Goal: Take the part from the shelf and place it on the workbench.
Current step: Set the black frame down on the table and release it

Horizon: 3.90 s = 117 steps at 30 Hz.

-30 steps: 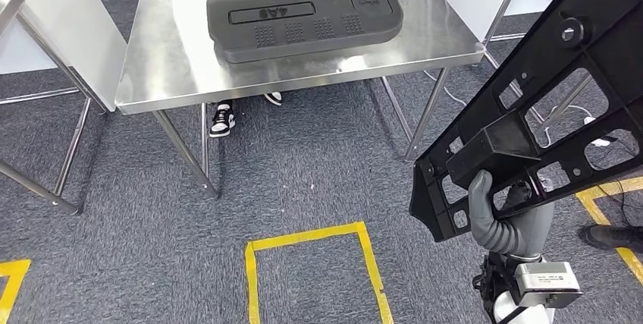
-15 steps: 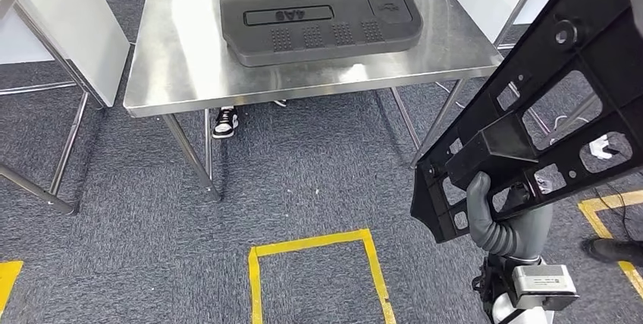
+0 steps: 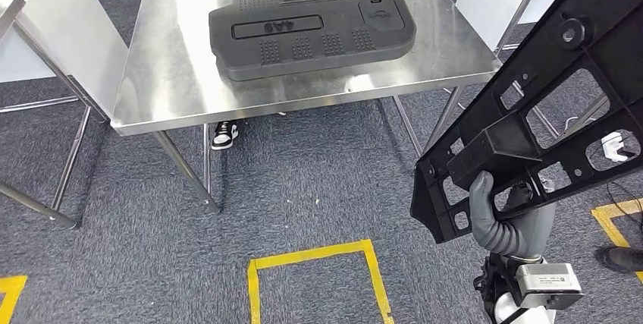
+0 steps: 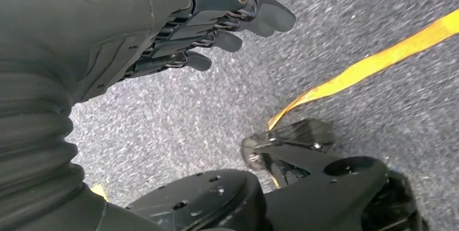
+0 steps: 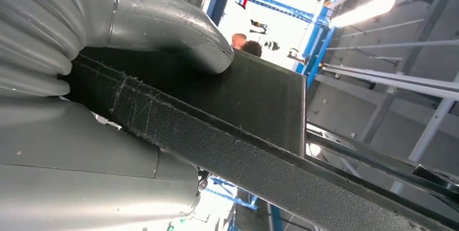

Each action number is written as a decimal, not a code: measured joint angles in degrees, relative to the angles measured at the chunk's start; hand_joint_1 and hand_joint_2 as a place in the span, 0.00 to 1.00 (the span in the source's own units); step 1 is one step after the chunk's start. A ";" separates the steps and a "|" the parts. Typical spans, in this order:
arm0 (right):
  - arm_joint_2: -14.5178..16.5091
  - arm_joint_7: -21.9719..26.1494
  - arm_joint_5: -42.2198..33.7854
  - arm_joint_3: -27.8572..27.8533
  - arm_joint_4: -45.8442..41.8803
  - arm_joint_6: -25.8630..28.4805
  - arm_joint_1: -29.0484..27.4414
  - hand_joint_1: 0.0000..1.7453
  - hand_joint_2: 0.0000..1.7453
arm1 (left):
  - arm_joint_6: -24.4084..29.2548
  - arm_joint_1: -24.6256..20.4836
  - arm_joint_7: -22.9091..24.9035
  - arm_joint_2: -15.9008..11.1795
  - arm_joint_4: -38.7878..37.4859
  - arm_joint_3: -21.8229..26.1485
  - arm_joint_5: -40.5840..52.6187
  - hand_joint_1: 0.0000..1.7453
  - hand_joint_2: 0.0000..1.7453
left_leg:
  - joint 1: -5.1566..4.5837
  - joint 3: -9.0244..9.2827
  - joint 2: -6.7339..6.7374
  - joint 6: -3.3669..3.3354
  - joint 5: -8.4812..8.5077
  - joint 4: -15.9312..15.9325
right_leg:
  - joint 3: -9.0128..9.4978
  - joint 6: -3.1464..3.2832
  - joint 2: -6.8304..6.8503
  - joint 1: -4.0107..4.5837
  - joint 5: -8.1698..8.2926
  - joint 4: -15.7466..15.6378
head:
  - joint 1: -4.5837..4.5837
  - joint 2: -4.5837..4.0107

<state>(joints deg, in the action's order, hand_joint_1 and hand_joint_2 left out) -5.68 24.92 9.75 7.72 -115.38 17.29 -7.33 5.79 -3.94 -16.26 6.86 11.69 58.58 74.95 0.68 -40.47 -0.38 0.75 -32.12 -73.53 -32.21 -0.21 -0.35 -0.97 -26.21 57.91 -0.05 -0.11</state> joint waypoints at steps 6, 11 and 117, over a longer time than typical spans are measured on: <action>0.05 -0.01 -0.01 -0.02 -0.01 -0.05 0.05 1.00 1.00 | 0.00 -0.20 0.02 -0.08 0.00 -0.01 0.00 0.00 1.00 | -0.57 5.84 0.05 -1.71 5.78 13.80 | 2.01 -1.84 -0.24 0.45 -1.70 -0.16 | -0.01 0.00; 0.02 -0.01 0.00 -0.12 -0.02 -0.07 0.08 1.00 1.00 | 0.02 -0.20 0.00 -0.05 0.00 -0.01 0.00 0.00 1.00 | -0.13 7.39 -0.21 -3.17 5.51 14.81 | -2.54 -2.47 -0.12 0.24 -4.44 7.90 | -0.25 0.00; 5.61 -17.90 39.55 22.42 22.50 -0.33 28.77 1.00 1.00 | -1.63 -3.10 1.50 -0.62 0.24 -0.01 0.86 0.00 1.00 | -0.45 7.77 -0.51 -1.07 3.58 14.37 | -3.14 -1.09 0.14 0.42 2.58 -0.57 | -0.08 0.02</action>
<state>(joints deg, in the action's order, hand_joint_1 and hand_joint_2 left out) -0.08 7.02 49.31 30.14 -92.88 16.96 21.44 4.16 -7.04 -14.76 6.23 11.93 58.57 75.81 0.23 -32.70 -0.89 -0.32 -28.54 -59.16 -35.35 -1.30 -0.21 -0.55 -23.63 57.34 -0.13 -0.09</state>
